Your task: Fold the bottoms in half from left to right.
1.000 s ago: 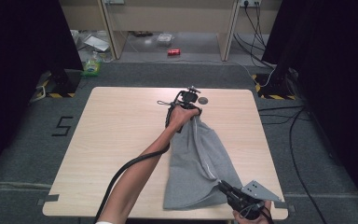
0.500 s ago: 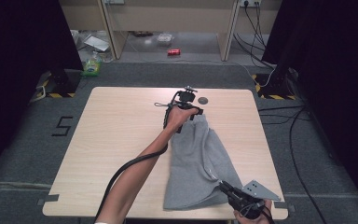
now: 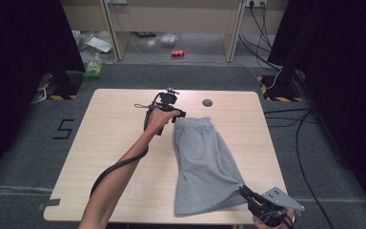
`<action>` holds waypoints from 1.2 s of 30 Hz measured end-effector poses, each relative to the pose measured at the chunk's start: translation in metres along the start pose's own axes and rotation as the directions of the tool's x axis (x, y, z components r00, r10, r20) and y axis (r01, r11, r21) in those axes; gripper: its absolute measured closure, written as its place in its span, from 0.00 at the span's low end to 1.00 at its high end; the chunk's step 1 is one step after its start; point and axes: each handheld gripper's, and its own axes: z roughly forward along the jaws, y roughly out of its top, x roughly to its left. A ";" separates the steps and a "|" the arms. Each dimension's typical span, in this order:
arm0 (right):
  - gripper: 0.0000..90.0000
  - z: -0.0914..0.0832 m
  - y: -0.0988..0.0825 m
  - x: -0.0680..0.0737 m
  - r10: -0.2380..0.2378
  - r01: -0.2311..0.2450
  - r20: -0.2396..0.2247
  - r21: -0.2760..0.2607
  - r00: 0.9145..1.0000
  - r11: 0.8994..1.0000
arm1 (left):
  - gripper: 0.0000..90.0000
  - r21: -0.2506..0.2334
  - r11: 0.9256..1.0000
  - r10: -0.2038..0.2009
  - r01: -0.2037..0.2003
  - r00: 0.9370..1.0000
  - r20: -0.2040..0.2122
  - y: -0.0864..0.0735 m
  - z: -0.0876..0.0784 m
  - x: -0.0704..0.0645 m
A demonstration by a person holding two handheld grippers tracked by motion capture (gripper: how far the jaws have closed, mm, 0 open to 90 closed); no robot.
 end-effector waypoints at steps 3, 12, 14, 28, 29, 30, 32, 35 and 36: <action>0.94 -0.002 -0.004 -0.007 0.010 -0.011 0.022 0.015 1.000 1.000 | 0.54 0.009 1.000 -0.010 0.010 1.000 -0.003 -0.006 0.000 0.009; 0.87 0.002 -0.008 -0.014 0.021 -0.023 0.031 0.069 0.999 0.997 | 0.51 0.022 1.000 -0.021 0.021 1.000 0.008 -0.017 -0.004 0.021; 0.80 0.002 -0.005 -0.016 0.045 -0.046 0.031 0.058 0.999 0.997 | 0.51 0.024 0.999 -0.025 0.025 1.000 0.011 -0.019 -0.004 0.022; 0.68 0.076 0.057 -0.019 -0.054 0.053 0.007 0.132 0.998 0.990 | 0.48 0.023 0.999 -0.027 0.026 0.999 0.032 -0.031 -0.004 0.025; 0.68 0.085 0.061 -0.020 -0.056 0.055 0.006 0.146 0.998 0.988 | 0.48 0.023 0.999 -0.025 0.025 0.999 0.032 -0.032 -0.004 0.025; 0.68 0.094 0.065 -0.020 -0.061 0.059 0.008 0.156 0.998 0.986 | 0.48 0.024 1.000 -0.021 0.020 0.999 0.033 -0.032 -0.005 0.025; 0.67 0.112 0.071 -0.022 -0.071 0.069 0.008 0.184 0.997 0.980 | 0.47 0.023 1.000 -0.018 0.017 0.999 0.035 -0.033 -0.006 0.024; 0.67 0.135 0.075 -0.025 -0.067 0.061 0.019 0.222 0.998 0.973 | 0.47 0.024 1.000 -0.013 0.012 0.999 0.038 -0.033 -0.008 0.023; 0.67 0.141 0.076 -0.027 -0.068 0.060 0.026 0.231 0.997 0.971 | 0.47 0.024 1.000 -0.010 0.009 0.999 0.037 -0.033 -0.009 0.023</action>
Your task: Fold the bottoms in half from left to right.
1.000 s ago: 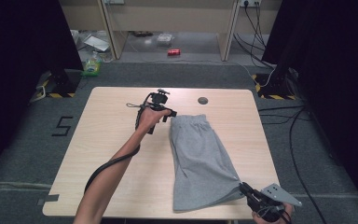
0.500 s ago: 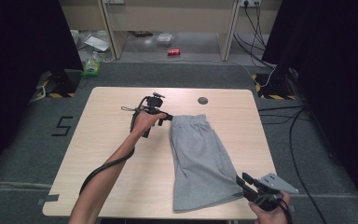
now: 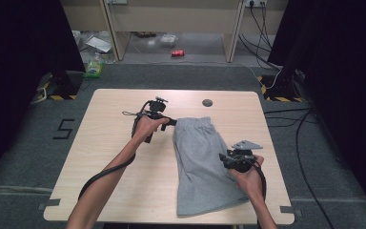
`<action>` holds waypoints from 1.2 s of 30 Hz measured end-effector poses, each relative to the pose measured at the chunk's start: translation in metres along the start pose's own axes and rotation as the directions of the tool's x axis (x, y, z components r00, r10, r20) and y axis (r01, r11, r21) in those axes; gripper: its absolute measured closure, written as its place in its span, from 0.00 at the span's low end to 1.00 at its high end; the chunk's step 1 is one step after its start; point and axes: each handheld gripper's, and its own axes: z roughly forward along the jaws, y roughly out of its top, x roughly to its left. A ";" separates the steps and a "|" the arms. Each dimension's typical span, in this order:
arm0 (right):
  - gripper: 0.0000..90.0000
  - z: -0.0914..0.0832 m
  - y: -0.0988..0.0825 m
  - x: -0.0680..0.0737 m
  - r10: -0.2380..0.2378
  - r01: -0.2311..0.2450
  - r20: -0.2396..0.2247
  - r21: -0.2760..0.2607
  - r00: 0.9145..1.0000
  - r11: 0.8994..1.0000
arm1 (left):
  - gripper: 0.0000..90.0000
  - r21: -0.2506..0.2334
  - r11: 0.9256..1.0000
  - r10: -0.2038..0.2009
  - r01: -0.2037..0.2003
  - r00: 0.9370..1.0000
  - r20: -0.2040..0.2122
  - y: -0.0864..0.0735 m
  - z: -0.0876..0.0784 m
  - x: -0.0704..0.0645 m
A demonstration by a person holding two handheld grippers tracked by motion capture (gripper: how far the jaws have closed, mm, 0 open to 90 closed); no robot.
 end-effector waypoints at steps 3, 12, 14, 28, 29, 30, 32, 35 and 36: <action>0.67 0.015 0.004 -0.005 0.013 -0.013 0.008 0.032 1.000 0.999 | 0.46 -0.003 1.000 -0.004 0.004 1.000 -0.003 0.000 -0.001 0.001; 0.94 0.042 0.007 -0.016 0.055 -0.052 -0.032 0.085 0.998 0.995 | 0.44 0.011 1.000 -0.016 0.016 1.000 0.006 -0.007 0.007 0.002; 0.95 0.036 0.010 -0.020 0.038 -0.036 -0.030 0.070 0.999 0.997 | 0.44 0.014 1.000 -0.017 0.017 1.000 0.005 -0.008 0.009 0.003; 0.76 0.024 0.007 -0.047 0.101 -0.103 0.052 0.041 0.993 0.994 | 0.43 0.002 1.000 -0.023 0.023 0.999 0.022 -0.008 0.014 -0.006; 0.73 0.016 0.007 -0.045 0.090 -0.092 0.054 0.034 0.994 0.995 | 0.43 0.005 1.000 -0.020 0.020 1.000 0.025 -0.008 0.015 -0.006; 0.71 0.008 0.004 -0.042 0.082 -0.084 0.056 0.031 0.995 0.996 | 0.43 0.004 1.000 -0.025 0.025 0.999 0.027 -0.009 0.016 -0.006; 0.67 -0.005 -0.005 -0.036 0.060 -0.062 0.057 0.037 0.997 0.997 | 0.42 0.006 1.000 -0.027 0.026 0.999 0.026 -0.010 0.016 -0.006; 0.64 -0.025 -0.024 -0.025 0.053 -0.055 0.029 0.051 0.998 0.997 | 0.41 0.002 0.999 -0.034 0.034 0.999 0.032 -0.012 0.016 -0.005; 0.63 -0.032 -0.031 -0.021 0.054 -0.055 0.019 0.051 0.998 0.997 | 0.41 0.001 0.999 -0.036 0.036 0.999 0.030 -0.013 0.016 -0.005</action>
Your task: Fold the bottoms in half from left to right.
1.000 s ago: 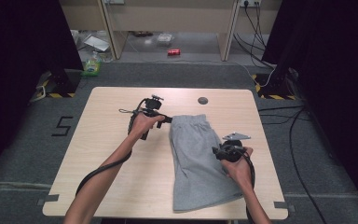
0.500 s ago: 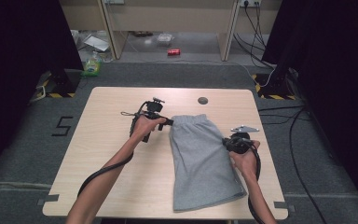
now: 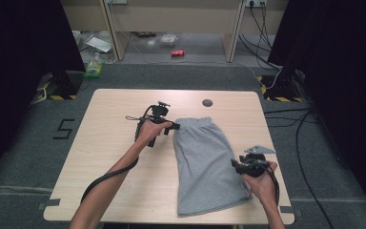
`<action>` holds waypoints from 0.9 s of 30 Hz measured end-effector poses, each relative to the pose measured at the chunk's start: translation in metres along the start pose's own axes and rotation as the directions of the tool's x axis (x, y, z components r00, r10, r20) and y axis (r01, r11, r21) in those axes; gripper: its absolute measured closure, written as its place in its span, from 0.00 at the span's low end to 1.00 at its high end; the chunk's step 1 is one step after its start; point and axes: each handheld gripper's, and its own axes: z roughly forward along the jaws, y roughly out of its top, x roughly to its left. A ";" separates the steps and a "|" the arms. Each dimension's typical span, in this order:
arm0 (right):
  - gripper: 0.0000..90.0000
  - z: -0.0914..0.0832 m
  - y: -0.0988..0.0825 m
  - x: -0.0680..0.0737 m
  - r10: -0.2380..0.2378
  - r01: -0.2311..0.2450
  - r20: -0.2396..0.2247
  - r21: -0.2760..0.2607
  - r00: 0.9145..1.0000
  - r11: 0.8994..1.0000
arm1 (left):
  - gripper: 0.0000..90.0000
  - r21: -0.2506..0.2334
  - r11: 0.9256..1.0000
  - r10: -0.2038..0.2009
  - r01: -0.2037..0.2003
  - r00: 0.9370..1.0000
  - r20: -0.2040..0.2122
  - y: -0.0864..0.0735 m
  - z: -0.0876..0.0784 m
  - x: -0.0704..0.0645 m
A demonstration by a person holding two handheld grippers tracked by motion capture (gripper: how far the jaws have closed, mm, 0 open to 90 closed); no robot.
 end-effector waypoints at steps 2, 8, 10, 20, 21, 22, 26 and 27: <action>0.63 -0.012 -0.017 0.007 0.007 -0.007 -0.017 0.000 1.000 1.000 | 0.41 0.004 1.000 -0.002 0.002 1.000 -0.008 0.000 0.001 0.002; 0.65 -0.027 -0.048 0.013 0.024 -0.023 -0.011 0.031 1.000 0.999 | 0.41 0.008 1.000 -0.003 0.003 1.000 -0.005 0.000 0.003 0.000; 0.73 -0.026 -0.053 0.014 0.031 -0.030 -0.021 0.043 0.999 0.999 | 0.41 0.007 1.000 -0.004 0.004 1.000 -0.001 0.000 0.003 -0.001; 0.97 -0.045 -0.052 0.002 -0.036 0.036 0.030 0.012 0.999 0.999 | 0.41 0.004 1.000 -0.005 0.005 1.000 0.005 -0.001 0.002 0.000; 0.97 -0.043 -0.055 0.000 -0.027 0.027 0.027 0.025 0.999 0.999 | 0.41 0.004 1.000 -0.008 0.008 1.000 0.004 -0.001 0.002 0.000; 0.97 -0.039 -0.059 -0.001 -0.021 0.020 0.020 0.047 1.000 0.999 | 0.41 0.002 1.000 -0.012 0.012 1.000 0.003 -0.001 0.002 0.001; 0.86 -0.032 -0.060 0.000 -0.024 0.022 0.030 0.070 0.999 0.997 | 0.40 0.003 1.000 -0.013 0.013 1.000 0.011 -0.001 0.004 0.000; 0.84 -0.036 -0.057 0.001 -0.021 0.019 0.045 0.047 0.999 0.999 | 0.40 0.004 1.000 -0.013 0.013 1.000 0.010 -0.001 0.005 0.000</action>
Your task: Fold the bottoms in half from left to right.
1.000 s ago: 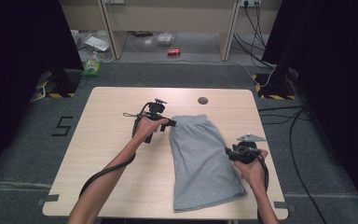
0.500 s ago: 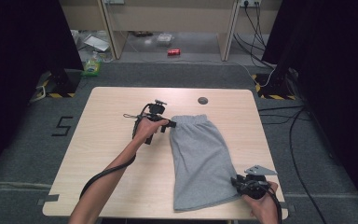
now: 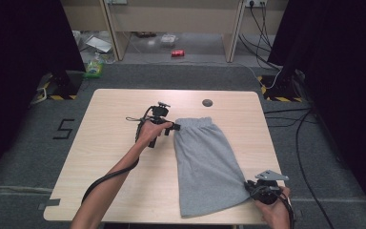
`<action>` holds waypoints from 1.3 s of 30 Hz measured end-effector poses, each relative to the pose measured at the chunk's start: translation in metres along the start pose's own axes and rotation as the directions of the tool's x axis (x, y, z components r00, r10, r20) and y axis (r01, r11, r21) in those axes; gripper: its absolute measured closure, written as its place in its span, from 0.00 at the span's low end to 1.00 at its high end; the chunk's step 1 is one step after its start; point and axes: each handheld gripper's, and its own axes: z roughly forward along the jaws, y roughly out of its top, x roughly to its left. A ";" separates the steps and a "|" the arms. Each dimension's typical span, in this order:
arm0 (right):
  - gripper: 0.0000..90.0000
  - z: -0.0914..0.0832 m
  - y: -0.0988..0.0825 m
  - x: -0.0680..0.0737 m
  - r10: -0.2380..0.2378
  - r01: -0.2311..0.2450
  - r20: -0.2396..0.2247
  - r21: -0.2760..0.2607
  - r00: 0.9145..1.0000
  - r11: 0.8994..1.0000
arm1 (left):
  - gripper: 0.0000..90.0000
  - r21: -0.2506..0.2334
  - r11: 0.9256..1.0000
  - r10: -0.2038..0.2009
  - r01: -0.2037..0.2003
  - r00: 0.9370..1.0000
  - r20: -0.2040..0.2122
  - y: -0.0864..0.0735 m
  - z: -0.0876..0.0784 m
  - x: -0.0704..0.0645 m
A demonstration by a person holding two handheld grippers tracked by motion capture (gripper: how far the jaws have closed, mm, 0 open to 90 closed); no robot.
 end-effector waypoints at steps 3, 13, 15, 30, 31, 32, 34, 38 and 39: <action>0.75 -0.010 0.006 0.006 0.006 -0.006 0.011 -0.059 1.000 0.998 | 0.40 -0.001 1.000 -0.011 0.011 1.000 -0.002 0.000 0.003 -0.001; 0.64 -0.008 0.021 0.051 -0.090 0.081 -0.084 -0.113 0.992 0.990 | 0.46 0.014 1.000 0.004 -0.004 1.000 -0.009 -0.003 0.020 -0.011; 0.64 -0.007 0.023 0.063 -0.108 0.093 -0.120 -0.126 0.987 0.988 | 0.53 0.013 1.000 0.015 -0.015 1.000 -0.013 -0.004 0.023 -0.013; 0.55 0.024 0.017 0.153 -0.271 0.237 -0.344 -0.140 0.899 0.961 | 0.66 0.002 0.995 0.096 -0.097 0.990 -0.099 0.001 0.031 -0.018; 0.55 0.026 0.016 0.158 -0.272 0.239 -0.352 -0.135 0.895 0.962 | 0.66 0.001 0.995 0.098 -0.098 0.990 -0.102 0.001 0.031 -0.018; 0.54 0.028 0.017 0.162 -0.279 0.247 -0.360 -0.132 0.890 0.960 | 0.66 0.002 0.995 0.100 -0.101 0.990 -0.103 0.001 0.031 -0.018; 0.54 0.032 0.016 0.169 -0.284 0.254 -0.366 -0.131 0.886 0.958 | 0.66 0.003 0.995 0.101 -0.101 0.989 -0.104 0.001 0.031 -0.018; 0.51 0.037 0.015 0.182 -0.309 0.282 -0.361 -0.127 0.880 0.951 | 0.66 0.002 0.995 0.103 -0.103 0.989 -0.106 0.001 0.031 -0.018; 0.50 0.038 0.015 0.184 -0.314 0.289 -0.357 -0.123 0.880 0.949 | 0.66 0.001 0.995 0.104 -0.104 0.989 -0.106 0.001 0.031 -0.018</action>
